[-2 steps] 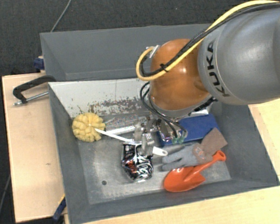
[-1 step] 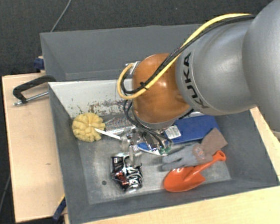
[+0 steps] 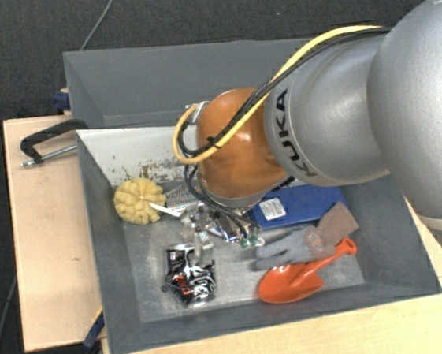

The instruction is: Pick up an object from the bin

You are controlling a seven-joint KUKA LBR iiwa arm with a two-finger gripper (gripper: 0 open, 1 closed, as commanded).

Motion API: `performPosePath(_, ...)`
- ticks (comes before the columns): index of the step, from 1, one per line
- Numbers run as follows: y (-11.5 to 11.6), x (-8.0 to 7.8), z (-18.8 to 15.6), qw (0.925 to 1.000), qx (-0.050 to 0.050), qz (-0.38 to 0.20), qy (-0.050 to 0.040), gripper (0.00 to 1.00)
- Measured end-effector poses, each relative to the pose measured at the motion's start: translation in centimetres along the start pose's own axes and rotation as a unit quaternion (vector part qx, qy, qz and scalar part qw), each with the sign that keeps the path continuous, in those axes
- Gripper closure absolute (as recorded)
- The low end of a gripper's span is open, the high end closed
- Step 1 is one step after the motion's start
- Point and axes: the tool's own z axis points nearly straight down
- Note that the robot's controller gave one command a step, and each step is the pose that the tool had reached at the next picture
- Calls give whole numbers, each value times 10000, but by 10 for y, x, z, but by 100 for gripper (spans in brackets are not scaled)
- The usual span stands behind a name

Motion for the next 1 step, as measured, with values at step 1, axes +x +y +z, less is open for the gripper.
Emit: performPosePath(1, 14, -26, -3, 9999, -28, 128, -12, 100)
